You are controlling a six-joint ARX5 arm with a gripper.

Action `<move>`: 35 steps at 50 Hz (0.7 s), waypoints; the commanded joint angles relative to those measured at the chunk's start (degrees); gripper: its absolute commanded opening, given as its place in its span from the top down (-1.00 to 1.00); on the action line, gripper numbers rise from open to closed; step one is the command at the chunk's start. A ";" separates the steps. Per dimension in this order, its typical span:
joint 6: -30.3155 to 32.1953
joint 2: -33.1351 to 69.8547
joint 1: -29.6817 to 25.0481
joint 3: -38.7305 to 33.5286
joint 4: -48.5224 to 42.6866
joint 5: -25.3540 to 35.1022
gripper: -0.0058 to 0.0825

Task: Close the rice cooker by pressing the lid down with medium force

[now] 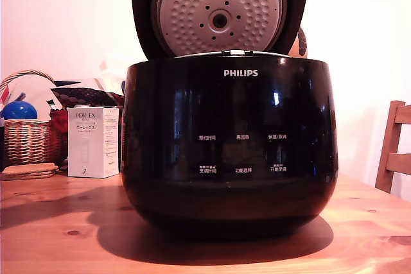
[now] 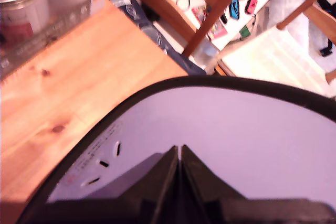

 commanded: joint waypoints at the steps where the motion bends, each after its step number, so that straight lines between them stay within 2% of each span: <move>1: -0.85 -2.82 -0.44 -4.74 2.14 -0.59 0.91; 16: -3.28 -12.85 -0.52 -24.09 13.75 -3.82 0.91; 35: -4.48 -18.88 -1.66 -36.92 24.48 -7.76 0.91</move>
